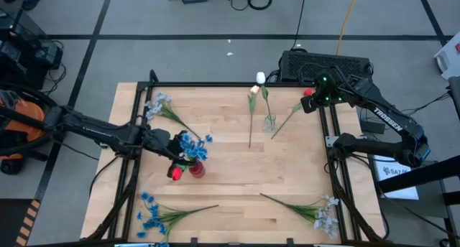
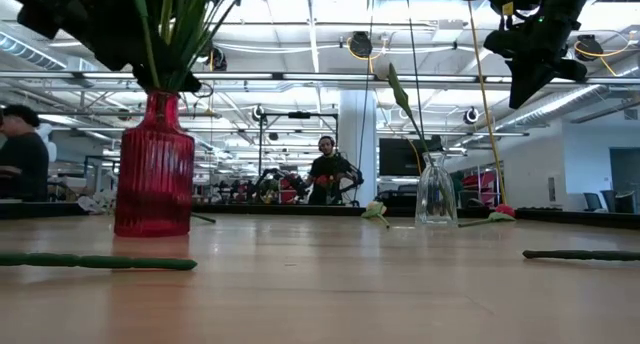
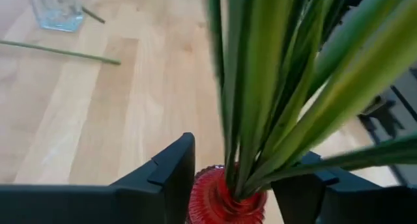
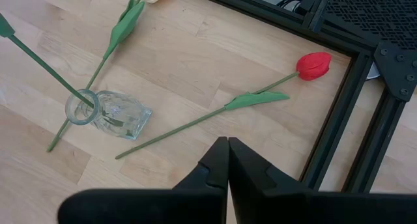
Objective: Sort flowers into vase by color
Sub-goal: Put the top blue flowers into the red vase, then put the top white flowers into the transparent vase
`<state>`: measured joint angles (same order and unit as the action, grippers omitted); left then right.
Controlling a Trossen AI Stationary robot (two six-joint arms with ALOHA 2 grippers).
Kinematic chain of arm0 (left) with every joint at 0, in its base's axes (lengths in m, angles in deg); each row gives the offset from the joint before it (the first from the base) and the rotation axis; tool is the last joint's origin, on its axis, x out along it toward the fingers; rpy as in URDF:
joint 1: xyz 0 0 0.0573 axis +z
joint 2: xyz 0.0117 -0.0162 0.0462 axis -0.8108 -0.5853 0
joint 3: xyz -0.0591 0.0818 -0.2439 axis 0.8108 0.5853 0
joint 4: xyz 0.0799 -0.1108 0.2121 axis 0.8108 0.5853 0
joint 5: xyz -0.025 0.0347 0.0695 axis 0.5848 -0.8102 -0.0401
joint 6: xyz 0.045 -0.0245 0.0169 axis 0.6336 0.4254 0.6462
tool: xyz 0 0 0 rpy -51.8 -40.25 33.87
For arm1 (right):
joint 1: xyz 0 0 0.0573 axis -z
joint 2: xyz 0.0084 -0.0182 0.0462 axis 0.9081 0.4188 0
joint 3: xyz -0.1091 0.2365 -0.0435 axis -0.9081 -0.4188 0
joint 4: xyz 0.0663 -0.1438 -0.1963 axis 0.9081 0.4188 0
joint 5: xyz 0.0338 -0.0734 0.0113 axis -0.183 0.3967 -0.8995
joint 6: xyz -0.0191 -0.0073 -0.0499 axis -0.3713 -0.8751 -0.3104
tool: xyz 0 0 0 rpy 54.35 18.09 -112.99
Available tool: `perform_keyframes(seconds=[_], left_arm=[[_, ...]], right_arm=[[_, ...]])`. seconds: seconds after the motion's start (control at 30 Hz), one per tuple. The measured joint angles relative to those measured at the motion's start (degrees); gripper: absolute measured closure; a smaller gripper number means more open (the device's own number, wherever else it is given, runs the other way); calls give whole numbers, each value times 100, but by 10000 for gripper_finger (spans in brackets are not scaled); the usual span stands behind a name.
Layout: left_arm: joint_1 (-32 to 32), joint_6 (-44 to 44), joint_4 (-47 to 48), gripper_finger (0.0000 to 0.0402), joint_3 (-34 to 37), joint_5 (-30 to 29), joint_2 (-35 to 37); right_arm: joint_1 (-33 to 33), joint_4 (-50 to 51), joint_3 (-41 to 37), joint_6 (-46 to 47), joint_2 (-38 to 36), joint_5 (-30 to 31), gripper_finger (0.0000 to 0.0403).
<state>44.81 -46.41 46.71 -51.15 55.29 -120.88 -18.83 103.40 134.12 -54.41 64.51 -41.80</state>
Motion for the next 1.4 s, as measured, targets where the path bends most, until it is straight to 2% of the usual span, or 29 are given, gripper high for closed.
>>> perform_keyframes(seconds=[0.4,0.57,0.7,0.87,0.97,1.07,1.23,1.4], left_arm=[[-2,153,2556,209,-911,166,657],[-2,147,3492,209,-1141,-33,914],[-2,-23,3993,210,-1151,-558,1175],[52,-692,4581,210,-1151,-1946,1358],[292,-1210,4744,210,-1141,-2571,1301],[643,-1551,4808,210,-1065,-2914,1201],[1449,-2191,4781,210,-1029,-3155,911],[2345,-3124,4539,210,-1027,-3144,525]], right_arm=[[-2,-1,0,0,2,0,403],[-1,-1,0,0,0,0,403],[-1,0,0,0,1,0,403],[0,0,0,0,0,-1,403],[-2,1,0,0,0,0,403],[0,1,0,0,0,0,403],[-2,1,0,0,0,0,403],[-2,1,0,0,0,-2,403]])
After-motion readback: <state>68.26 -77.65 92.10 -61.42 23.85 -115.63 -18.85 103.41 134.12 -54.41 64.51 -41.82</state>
